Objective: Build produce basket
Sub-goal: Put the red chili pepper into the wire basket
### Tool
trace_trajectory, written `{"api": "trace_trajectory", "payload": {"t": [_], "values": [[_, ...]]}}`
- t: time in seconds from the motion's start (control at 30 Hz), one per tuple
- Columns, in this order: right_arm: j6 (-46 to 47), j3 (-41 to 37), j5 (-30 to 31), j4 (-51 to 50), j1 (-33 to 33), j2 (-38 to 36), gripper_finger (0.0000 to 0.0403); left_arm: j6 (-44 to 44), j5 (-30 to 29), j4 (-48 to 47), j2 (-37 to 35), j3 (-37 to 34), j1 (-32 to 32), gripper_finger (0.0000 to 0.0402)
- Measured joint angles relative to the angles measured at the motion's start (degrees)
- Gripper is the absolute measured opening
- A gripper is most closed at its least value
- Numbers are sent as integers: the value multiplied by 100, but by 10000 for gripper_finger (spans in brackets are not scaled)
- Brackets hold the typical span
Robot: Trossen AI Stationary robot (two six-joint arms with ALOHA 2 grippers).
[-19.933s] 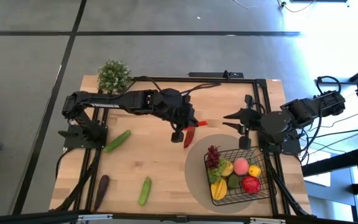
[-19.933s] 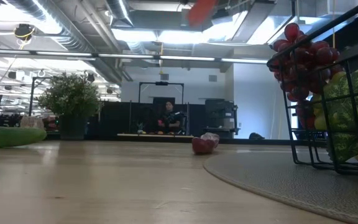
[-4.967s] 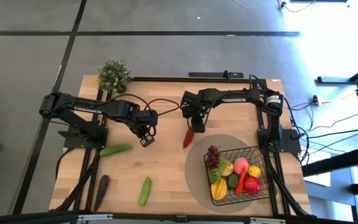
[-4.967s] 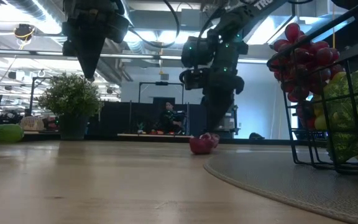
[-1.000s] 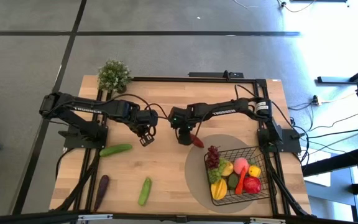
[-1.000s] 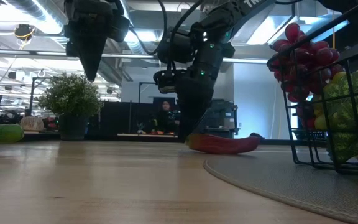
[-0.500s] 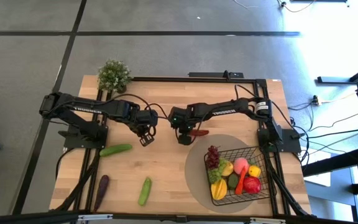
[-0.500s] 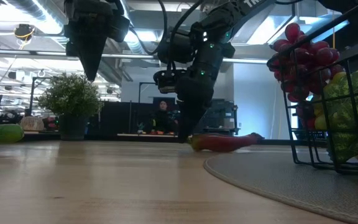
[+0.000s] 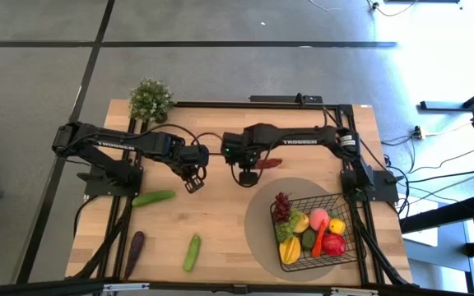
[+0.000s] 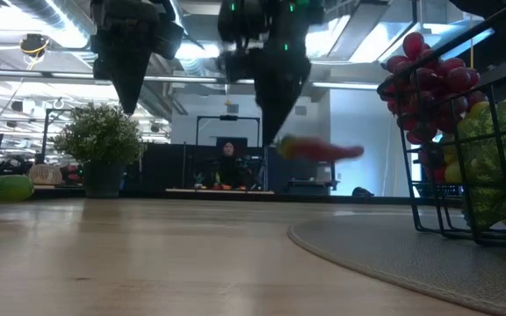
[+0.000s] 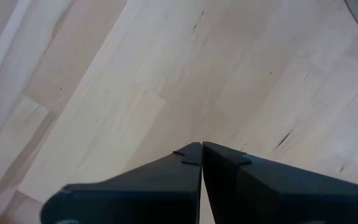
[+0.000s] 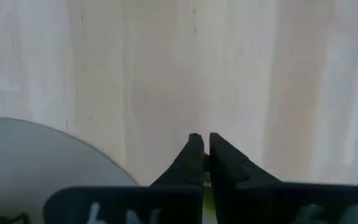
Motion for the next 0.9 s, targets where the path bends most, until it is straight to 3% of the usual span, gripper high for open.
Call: {"api": "trace_trajectory", "payload": {"t": [0.6,0.9], "values": [[563,2768,1426,-2657,349,-2,0,150,-686,-214,-123,2,-22,2],[825,2695,1594,-2702,504,-784,0,957,-774,652,-191,2,-22,1]]}}
